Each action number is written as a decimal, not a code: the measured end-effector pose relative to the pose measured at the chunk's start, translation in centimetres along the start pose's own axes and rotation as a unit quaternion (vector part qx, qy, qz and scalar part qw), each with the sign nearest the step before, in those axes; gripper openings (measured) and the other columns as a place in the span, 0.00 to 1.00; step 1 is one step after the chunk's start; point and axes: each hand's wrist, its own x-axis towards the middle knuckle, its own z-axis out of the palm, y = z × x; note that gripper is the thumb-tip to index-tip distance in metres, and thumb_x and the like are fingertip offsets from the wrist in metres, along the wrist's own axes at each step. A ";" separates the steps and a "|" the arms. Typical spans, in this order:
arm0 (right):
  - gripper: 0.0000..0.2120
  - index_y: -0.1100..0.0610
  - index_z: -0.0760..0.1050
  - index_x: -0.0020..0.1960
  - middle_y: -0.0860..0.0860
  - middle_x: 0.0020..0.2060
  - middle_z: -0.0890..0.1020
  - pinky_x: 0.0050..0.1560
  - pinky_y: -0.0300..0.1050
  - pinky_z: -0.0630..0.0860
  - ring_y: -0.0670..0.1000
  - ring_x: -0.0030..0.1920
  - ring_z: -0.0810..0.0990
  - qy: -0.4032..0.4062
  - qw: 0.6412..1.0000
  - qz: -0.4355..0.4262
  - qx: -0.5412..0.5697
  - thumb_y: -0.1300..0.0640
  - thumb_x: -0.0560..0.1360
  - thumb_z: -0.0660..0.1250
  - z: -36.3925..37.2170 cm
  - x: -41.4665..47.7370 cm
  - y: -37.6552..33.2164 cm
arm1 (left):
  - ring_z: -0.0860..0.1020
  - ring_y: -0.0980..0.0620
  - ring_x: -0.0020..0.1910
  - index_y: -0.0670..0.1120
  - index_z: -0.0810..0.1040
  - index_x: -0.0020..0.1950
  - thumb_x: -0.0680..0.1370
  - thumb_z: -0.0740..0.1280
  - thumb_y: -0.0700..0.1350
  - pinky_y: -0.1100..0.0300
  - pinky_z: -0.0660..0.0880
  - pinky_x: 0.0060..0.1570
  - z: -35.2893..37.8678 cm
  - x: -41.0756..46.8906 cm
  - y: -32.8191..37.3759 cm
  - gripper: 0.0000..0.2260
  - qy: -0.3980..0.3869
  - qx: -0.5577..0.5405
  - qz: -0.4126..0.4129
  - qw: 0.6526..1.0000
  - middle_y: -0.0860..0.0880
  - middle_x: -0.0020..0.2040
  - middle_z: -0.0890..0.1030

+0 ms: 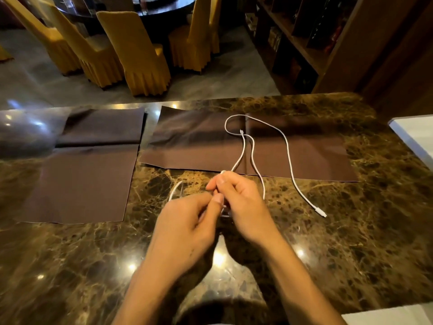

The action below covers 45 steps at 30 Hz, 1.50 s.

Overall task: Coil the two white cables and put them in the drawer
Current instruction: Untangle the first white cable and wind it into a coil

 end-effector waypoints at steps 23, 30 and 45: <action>0.15 0.56 0.75 0.41 0.50 0.30 0.67 0.34 0.46 0.63 0.49 0.32 0.65 -0.081 0.961 0.012 0.265 0.51 0.81 0.58 1.4 -4.5 -4.3 | 0.64 0.53 0.22 0.45 0.64 0.24 0.84 0.61 0.52 0.60 0.63 0.25 1.1 4.4 -2.3 0.28 0.058 -0.229 -0.013 0.972 0.46 0.22 0.65; 0.13 0.59 0.74 0.42 0.50 0.30 0.67 0.33 0.43 0.60 0.47 0.31 0.64 -0.052 0.911 0.010 0.410 0.55 0.81 0.57 0.3 -2.5 -6.1 | 0.76 0.63 0.28 0.56 0.78 0.26 0.85 0.57 0.42 0.68 0.73 0.36 3.2 2.0 -0.8 0.29 0.069 -0.298 -0.030 0.952 0.57 0.25 0.79; 0.13 0.59 0.74 0.49 0.48 0.32 0.69 0.32 0.38 0.67 0.45 0.31 0.65 -0.019 0.806 0.115 0.580 0.55 0.84 0.54 0.0 0.3 -6.2 | 0.66 0.58 0.27 0.47 0.70 0.30 0.78 0.58 0.52 0.61 0.63 0.30 4.0 -0.1 -0.6 0.17 0.018 -0.258 -0.067 0.964 0.54 0.26 0.70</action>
